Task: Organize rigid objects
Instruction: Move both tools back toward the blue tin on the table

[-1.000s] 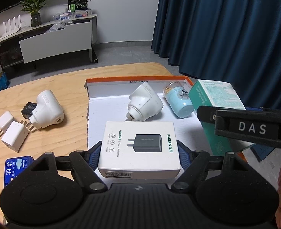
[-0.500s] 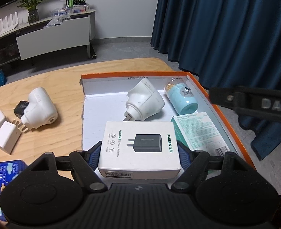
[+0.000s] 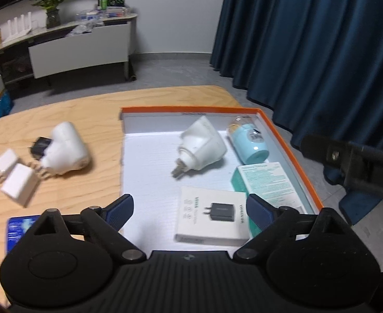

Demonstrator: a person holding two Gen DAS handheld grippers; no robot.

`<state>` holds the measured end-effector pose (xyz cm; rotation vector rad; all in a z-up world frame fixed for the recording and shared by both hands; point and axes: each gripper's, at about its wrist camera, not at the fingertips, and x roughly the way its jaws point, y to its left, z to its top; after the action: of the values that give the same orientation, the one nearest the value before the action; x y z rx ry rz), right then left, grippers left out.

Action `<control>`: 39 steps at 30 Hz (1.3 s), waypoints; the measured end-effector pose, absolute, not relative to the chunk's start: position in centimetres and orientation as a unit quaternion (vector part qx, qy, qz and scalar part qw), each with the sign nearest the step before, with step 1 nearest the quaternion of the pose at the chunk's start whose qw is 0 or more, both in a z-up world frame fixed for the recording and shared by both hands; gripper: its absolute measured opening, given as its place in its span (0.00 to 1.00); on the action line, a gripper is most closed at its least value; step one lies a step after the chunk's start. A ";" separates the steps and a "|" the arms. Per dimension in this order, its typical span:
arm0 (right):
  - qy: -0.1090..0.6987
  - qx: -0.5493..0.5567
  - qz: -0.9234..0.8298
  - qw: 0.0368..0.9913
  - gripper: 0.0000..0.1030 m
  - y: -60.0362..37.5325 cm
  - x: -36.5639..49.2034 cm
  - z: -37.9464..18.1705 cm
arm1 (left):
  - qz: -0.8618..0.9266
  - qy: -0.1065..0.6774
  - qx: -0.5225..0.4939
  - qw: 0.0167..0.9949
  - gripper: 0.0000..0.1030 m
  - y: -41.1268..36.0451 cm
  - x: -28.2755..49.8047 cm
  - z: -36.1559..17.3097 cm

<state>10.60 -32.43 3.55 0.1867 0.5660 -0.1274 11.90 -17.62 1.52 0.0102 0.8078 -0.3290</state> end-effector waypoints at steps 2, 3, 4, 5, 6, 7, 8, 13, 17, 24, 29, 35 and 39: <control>0.280 0.093 -0.056 0.954 0.86 -32.0 10.3 3.6 | -0.149 0.388 0.008 0.910 0.97 -17.0 11.3 2.1; 0.282 0.092 -0.054 0.954 0.86 -31.7 10.1 3.6 | -0.144 0.386 0.008 0.911 0.97 -16.6 11.1 2.3; 0.283 0.092 -0.050 0.953 0.86 -31.5 10.0 3.6 | -0.140 0.385 0.009 0.912 0.98 -16.2 10.8 2.5; 0.284 0.092 -0.048 0.953 0.86 -31.2 9.8 3.6 | -0.134 0.385 0.010 0.913 0.98 -15.8 10.6 2.7; 0.284 0.093 -0.045 0.953 0.86 -31.0 9.7 3.6 | -0.128 0.386 0.010 0.913 0.98 -15.5 10.5 2.8; 0.285 0.094 -0.043 0.953 0.86 -30.8 9.6 3.7 | -0.124 0.386 0.010 0.914 0.98 -15.1 10.3 2.9; 0.286 0.094 -0.040 0.953 0.86 -30.5 9.4 3.7 | -0.121 0.385 0.010 0.915 0.98 -14.7 10.1 3.0; 0.287 0.085 -0.025 0.954 0.87 -29.1 8.8 3.8 | -0.105 0.381 0.004 0.919 0.99 -13.1 9.1 3.5; 0.290 0.084 -0.014 0.953 0.87 -28.3 8.6 3.9 | -0.095 0.376 0.003 0.922 0.99 -12.2 8.6 3.7; 0.299 0.074 0.011 0.951 0.87 -26.5 8.5 3.7 | -0.076 0.376 -0.005 0.923 0.99 -10.4 8.1 3.5; 0.304 0.067 0.030 0.950 0.87 -25.0 8.6 3.6 | -0.061 0.375 -0.009 0.925 0.99 -9.0 7.6 3.4; 0.308 0.058 0.048 0.948 0.87 -23.4 8.7 3.4 | -0.046 0.373 -0.016 0.926 0.99 -7.4 7.2 3.4; 0.311 0.053 0.058 0.947 0.87 -22.5 8.9 3.3 | -0.039 0.372 -0.021 0.927 0.99 -6.4 6.8 3.3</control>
<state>8.86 -22.47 3.30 0.1088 0.6342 0.1187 6.84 -6.40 3.25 -0.0440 0.7634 -0.0808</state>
